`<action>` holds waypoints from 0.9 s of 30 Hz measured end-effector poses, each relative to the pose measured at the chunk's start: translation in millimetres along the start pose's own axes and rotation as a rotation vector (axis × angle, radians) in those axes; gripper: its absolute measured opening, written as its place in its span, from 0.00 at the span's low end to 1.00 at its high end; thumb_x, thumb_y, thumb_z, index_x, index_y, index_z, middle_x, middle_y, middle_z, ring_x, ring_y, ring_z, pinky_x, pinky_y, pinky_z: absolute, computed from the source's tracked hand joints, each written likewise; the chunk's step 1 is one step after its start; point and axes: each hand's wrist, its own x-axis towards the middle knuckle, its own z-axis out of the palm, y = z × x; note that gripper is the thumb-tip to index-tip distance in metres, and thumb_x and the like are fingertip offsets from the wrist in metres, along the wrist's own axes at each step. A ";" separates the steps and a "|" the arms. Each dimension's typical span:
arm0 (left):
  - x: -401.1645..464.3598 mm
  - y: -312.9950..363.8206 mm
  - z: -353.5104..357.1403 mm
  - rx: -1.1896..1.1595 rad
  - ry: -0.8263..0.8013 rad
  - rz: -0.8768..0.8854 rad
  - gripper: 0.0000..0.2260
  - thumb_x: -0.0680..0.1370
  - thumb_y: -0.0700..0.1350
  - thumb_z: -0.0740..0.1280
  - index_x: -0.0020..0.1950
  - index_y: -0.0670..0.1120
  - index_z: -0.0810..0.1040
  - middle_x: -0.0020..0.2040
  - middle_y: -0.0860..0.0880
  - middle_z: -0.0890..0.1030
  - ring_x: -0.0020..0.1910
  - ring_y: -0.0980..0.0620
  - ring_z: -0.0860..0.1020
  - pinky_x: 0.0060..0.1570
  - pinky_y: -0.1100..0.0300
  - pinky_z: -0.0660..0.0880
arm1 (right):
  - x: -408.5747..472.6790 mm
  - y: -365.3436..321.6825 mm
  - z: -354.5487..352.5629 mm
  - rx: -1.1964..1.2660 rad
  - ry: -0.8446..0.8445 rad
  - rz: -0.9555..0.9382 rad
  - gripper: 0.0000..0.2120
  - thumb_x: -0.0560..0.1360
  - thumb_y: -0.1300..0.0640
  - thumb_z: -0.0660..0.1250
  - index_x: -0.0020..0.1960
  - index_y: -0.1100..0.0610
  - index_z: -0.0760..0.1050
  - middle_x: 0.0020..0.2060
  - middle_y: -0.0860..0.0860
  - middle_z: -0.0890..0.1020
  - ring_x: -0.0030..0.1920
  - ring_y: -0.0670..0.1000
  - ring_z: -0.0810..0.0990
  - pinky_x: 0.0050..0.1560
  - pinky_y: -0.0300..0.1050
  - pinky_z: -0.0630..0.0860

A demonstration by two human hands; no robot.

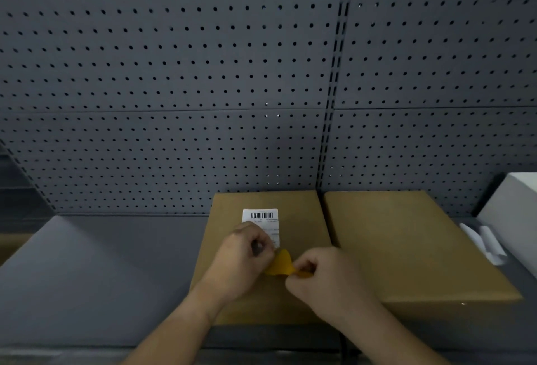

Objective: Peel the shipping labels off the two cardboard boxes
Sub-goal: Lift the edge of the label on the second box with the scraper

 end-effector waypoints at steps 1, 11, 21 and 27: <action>0.2 0.3 -0.3 -0.006 0.006 -0.003 0.03 0.77 0.41 0.71 0.43 0.44 0.79 0.44 0.51 0.78 0.43 0.58 0.76 0.42 0.72 0.73 | 1.0 -0.5 1.0 -0.002 0.006 -0.006 0.04 0.71 0.50 0.73 0.43 0.50 0.83 0.37 0.48 0.83 0.38 0.44 0.82 0.35 0.35 0.77; 0.5 1.2 -2.3 -0.053 0.001 -0.017 0.03 0.77 0.40 0.70 0.44 0.43 0.79 0.45 0.51 0.78 0.41 0.64 0.75 0.41 0.74 0.72 | 3.5 -0.8 1.5 0.017 0.009 -0.019 0.04 0.72 0.50 0.73 0.43 0.50 0.83 0.36 0.48 0.84 0.39 0.43 0.82 0.32 0.33 0.76; 0.3 0.8 -3.4 -0.071 -0.006 -0.046 0.04 0.77 0.42 0.71 0.42 0.47 0.79 0.44 0.53 0.78 0.43 0.62 0.76 0.43 0.73 0.73 | 6.0 -4.0 3.5 -0.010 0.003 0.007 0.03 0.73 0.49 0.73 0.43 0.47 0.82 0.37 0.45 0.83 0.38 0.39 0.81 0.34 0.31 0.75; 0.5 2.7 -3.7 -0.079 0.005 -0.052 0.05 0.77 0.41 0.70 0.41 0.47 0.78 0.42 0.53 0.78 0.41 0.64 0.75 0.41 0.73 0.72 | 4.8 -5.0 1.7 0.011 0.025 0.038 0.03 0.71 0.49 0.74 0.41 0.47 0.82 0.35 0.45 0.83 0.36 0.39 0.80 0.30 0.31 0.73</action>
